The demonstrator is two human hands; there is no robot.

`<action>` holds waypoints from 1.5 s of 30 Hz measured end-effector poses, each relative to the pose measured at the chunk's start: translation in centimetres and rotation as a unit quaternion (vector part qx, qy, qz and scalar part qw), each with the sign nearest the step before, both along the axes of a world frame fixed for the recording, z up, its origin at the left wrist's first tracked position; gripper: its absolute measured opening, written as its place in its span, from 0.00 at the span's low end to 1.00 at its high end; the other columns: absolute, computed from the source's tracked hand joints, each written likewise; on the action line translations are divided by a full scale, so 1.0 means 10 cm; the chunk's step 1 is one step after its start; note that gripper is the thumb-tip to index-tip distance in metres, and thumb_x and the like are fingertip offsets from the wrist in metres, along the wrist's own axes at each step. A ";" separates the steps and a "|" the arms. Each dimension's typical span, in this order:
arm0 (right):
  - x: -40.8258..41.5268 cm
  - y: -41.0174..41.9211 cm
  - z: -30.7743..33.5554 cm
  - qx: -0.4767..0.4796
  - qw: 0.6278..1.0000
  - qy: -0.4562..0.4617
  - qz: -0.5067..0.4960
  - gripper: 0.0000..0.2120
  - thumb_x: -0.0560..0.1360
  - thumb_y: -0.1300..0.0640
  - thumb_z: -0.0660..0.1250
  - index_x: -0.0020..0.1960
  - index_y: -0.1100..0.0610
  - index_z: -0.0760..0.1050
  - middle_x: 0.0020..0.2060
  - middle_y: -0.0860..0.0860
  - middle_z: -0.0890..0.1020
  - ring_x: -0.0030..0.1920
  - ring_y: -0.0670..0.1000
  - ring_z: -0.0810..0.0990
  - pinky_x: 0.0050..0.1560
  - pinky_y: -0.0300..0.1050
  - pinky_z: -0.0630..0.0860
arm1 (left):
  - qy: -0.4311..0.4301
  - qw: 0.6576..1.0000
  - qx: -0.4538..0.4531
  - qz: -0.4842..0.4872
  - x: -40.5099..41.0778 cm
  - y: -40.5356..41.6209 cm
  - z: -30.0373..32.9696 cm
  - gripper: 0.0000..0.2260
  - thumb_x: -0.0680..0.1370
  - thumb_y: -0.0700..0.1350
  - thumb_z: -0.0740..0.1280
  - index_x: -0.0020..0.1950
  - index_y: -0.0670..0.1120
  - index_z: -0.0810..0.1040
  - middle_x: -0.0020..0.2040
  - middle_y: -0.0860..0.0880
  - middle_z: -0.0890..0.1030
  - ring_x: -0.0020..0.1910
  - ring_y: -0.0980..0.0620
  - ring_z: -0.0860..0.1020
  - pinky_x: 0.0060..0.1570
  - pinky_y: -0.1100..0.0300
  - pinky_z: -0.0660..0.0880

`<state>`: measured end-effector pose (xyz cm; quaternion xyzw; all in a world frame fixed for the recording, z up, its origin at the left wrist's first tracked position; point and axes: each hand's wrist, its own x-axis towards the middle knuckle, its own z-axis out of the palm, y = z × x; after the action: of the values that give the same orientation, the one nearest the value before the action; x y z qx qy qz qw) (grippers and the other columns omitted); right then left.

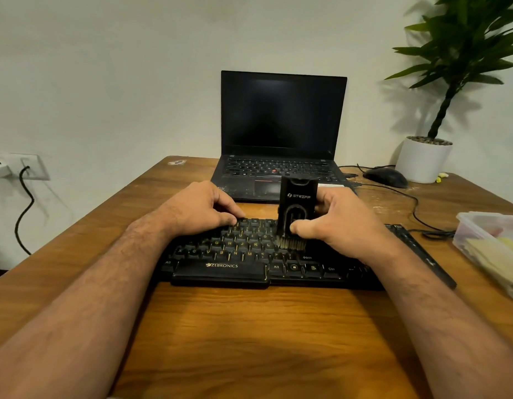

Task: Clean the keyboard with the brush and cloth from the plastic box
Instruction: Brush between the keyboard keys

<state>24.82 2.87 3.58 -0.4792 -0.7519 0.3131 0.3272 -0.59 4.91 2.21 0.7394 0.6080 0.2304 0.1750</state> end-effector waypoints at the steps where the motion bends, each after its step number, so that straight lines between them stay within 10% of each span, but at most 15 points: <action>1: 0.00 0.02 -0.01 0.008 1.000 0.004 -0.022 0.15 0.68 0.58 0.78 0.52 0.45 0.81 0.42 0.44 0.86 0.41 0.41 0.85 0.45 0.44 0.82 | -0.001 1.000 0.001 0.002 0.00 0.00 0.00 0.09 0.75 0.46 0.73 0.50 0.60 0.86 0.49 0.61 0.84 0.51 0.64 0.79 0.52 0.68 0.72; 21: -0.03 0.01 -0.04 0.049 0.998 -0.014 -0.032 0.17 0.71 0.55 0.76 0.57 0.44 0.78 0.47 0.43 0.85 0.47 0.42 0.83 0.46 0.37 0.79 | 0.025 1.000 0.015 -0.010 0.06 -0.04 0.02 0.09 0.76 0.46 0.72 0.50 0.61 0.86 0.48 0.63 0.84 0.50 0.65 0.79 0.52 0.68 0.71; 24: 0.01 -0.10 0.00 -0.017 0.996 0.022 0.083 0.19 0.71 0.63 0.76 0.53 0.41 0.78 0.45 0.42 0.87 0.46 0.42 0.86 0.48 0.40 0.82 | 0.018 0.999 0.025 -0.029 0.16 -0.06 0.03 0.10 0.76 0.47 0.72 0.48 0.64 0.84 0.48 0.64 0.84 0.49 0.66 0.79 0.54 0.66 0.72; 29: -0.04 -0.03 0.08 -0.009 0.994 -0.023 0.111 0.20 0.71 0.62 0.76 0.55 0.41 0.77 0.44 0.41 0.87 0.44 0.39 0.85 0.44 0.34 0.79 | 0.009 0.999 -0.013 -0.040 0.33 0.04 0.08 0.21 0.74 0.38 0.71 0.36 0.67 0.80 0.33 0.69 0.80 0.35 0.72 0.77 0.42 0.70 0.69; 35: 0.01 0.09 0.02 0.030 0.997 -0.004 0.070 0.18 0.71 0.59 0.76 0.53 0.41 0.78 0.44 0.41 0.86 0.45 0.39 0.84 0.47 0.36 0.80 | -0.013 0.992 -0.106 -0.065 0.50 0.14 0.29 0.10 0.74 0.42 0.74 0.37 0.57 0.85 0.31 0.63 0.82 0.33 0.66 0.78 0.45 0.64 0.71; 39: 0.07 -0.04 0.03 0.019 0.991 -0.008 0.134 0.20 0.70 0.61 0.77 0.49 0.37 0.76 0.43 0.35 0.85 0.45 0.39 0.85 0.44 0.31 0.79 | -0.007 0.995 -0.076 -0.064 0.53 0.17 0.21 0.22 0.74 0.35 0.72 0.21 0.50 0.77 0.21 0.61 0.74 0.22 0.66 0.72 0.25 0.75 0.64; 45: 0.00 -0.03 0.02 0.032 0.993 -0.020 0.110 0.20 0.70 0.60 0.77 0.49 0.38 0.75 0.39 0.36 0.84 0.39 0.38 0.83 0.36 0.28 0.76 | -0.014 0.995 -0.057 -0.082 0.52 0.15 0.16 0.12 0.75 0.40 0.72 0.34 0.54 0.85 0.25 0.61 0.78 0.26 0.66 0.74 0.35 0.70 0.68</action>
<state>24.80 2.59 3.79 -0.3893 -0.8159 0.3130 0.2912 4.62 6.45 3.78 0.7721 0.5549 0.1906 0.2442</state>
